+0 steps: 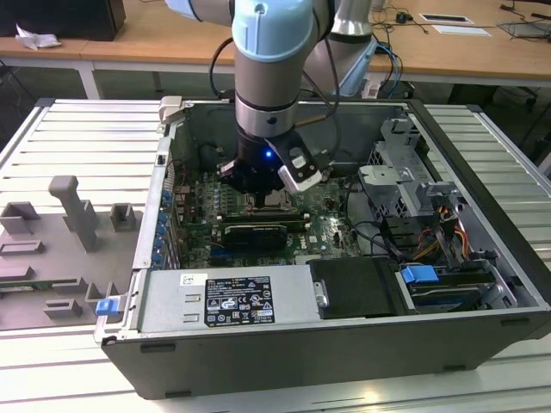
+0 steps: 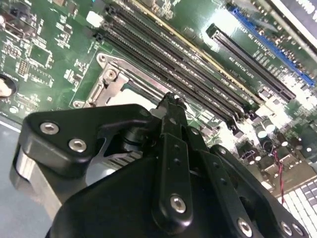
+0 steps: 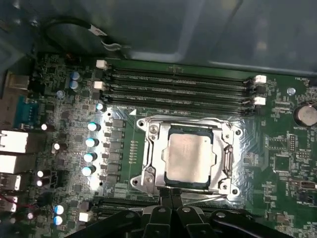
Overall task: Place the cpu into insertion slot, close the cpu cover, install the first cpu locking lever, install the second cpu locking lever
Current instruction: 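Install the second cpu locking lever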
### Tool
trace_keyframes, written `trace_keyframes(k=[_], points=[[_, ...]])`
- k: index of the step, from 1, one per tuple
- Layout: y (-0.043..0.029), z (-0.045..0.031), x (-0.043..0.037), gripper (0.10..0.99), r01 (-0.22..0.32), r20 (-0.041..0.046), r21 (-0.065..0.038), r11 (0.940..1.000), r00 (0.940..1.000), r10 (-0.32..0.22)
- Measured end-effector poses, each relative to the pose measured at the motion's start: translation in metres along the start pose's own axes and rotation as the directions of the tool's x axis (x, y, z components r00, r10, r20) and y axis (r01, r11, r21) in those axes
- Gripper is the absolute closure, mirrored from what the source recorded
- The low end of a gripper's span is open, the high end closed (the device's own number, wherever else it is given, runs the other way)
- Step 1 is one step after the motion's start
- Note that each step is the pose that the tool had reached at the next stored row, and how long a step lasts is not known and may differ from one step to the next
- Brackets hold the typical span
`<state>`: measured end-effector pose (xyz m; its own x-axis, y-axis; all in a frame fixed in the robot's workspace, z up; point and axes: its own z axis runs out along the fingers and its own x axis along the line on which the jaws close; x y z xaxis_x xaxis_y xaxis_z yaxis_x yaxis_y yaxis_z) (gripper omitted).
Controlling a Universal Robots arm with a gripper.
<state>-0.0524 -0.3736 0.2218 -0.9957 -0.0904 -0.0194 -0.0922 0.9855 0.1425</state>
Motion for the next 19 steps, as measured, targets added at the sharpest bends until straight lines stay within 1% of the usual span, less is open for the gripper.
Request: trace_keyframes(k=[1,2,4,5,10,11,14,15,16,19], points=[[-0.0029,-0.0005,0.0030,0.980,-0.001,0.0023,-0.024,0.9997,1.0000,0.001],[-0.0049,-0.0008,0.0040,0.980,0.000,0.0026,-0.028,0.9996,1.0000,0.000],[-0.0114,-0.0018,0.0055,0.980,0.000,0.0030,-0.032,0.9995,1.0000,0.000],[-0.0128,-0.0021,0.0062,0.980,0.000,0.0032,-0.035,0.9994,1.0000,0.001],[-0.0155,-0.0021,0.0125,0.980,0.002,0.0051,-0.057,0.9984,1.0000,-0.002],[-0.0160,-0.0010,0.0131,0.980,0.003,0.0052,-0.060,0.9982,1.0000,-0.003],[-0.0173,0.0052,0.0146,0.980,0.004,0.0053,-0.063,0.9980,1.0000,-0.004],[-0.0174,0.0062,0.0165,0.980,0.004,0.0055,-0.066,0.9978,1.0000,-0.004],[-0.0174,0.0072,0.0199,0.980,0.005,0.0084,-0.075,0.9972,1.0000,-0.005],[-0.0194,0.0083,0.0259,0.980,0.005,0.0107,-0.085,0.9964,0.9999,-0.004]])
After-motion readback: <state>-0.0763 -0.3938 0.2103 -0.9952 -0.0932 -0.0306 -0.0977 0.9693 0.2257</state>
